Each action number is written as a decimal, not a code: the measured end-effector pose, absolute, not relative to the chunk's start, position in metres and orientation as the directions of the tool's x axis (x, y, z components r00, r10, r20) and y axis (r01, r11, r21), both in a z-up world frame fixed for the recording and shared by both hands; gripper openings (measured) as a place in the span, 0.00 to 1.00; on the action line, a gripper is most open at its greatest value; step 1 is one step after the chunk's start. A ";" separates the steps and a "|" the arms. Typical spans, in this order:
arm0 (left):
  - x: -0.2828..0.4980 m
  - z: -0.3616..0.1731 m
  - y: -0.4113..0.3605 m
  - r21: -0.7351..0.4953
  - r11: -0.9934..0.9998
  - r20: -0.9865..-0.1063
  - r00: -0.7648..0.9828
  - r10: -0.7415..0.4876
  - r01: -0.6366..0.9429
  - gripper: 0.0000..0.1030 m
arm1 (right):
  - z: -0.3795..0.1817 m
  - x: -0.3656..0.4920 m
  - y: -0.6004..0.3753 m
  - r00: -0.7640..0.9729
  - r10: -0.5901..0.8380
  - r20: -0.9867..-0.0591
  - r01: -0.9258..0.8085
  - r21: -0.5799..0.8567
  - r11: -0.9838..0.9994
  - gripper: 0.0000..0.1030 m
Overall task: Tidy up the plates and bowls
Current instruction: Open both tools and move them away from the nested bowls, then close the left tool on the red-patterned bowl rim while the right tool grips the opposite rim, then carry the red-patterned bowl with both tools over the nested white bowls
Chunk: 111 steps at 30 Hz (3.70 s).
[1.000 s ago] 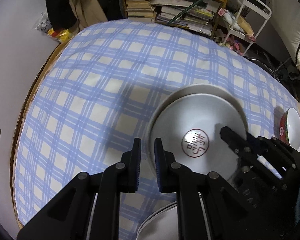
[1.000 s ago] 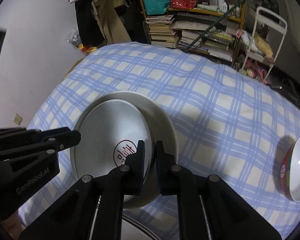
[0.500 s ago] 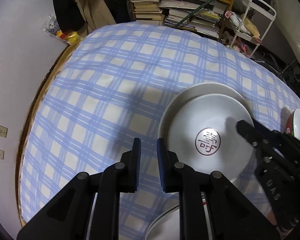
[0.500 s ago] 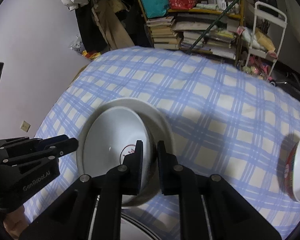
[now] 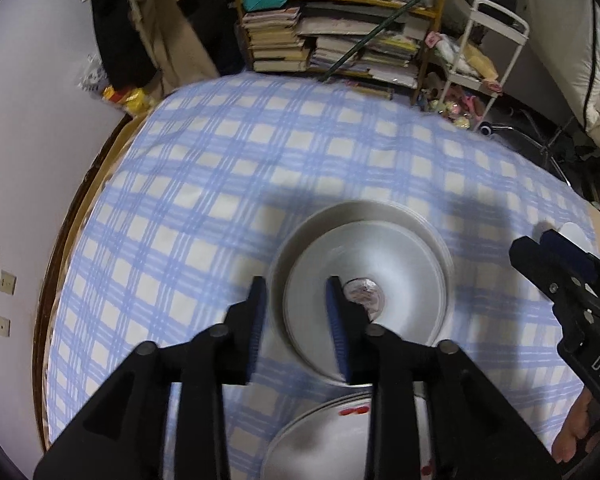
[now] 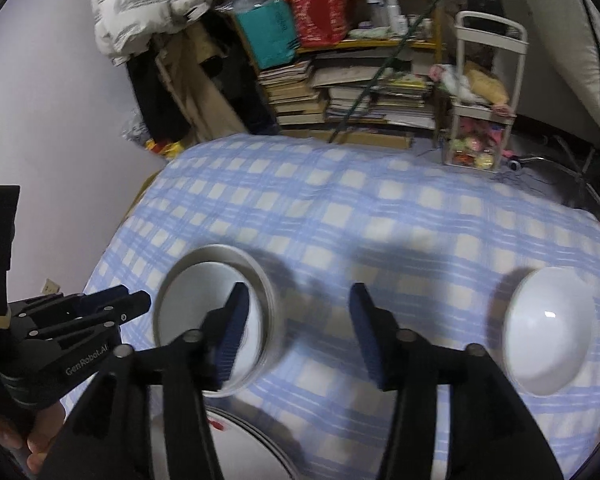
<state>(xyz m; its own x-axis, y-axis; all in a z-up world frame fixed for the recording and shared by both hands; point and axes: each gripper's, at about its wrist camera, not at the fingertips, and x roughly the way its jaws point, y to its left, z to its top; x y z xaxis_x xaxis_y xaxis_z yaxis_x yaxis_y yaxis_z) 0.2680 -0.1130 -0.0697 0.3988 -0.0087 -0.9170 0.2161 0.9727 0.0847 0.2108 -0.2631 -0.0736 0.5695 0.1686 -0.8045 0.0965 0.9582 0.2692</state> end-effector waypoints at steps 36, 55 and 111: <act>0.246 -0.102 -0.313 -0.063 0.879 -0.927 0.300 -0.227 0.472 0.61 | -0.104 0.144 -0.464 0.459 -0.072 -0.886 0.525 0.204 0.826 0.85; 0.250 -0.151 -0.378 -0.163 0.816 -0.962 0.095 -0.256 0.555 0.08 | -0.151 0.152 -0.476 0.371 0.063 -0.926 0.538 0.270 0.798 0.10; 0.272 -0.106 -0.085 -0.027 0.987 -0.952 0.297 -0.075 0.161 0.09 | -0.121 0.238 -0.196 0.475 0.274 -0.836 -0.066 0.276 0.959 0.11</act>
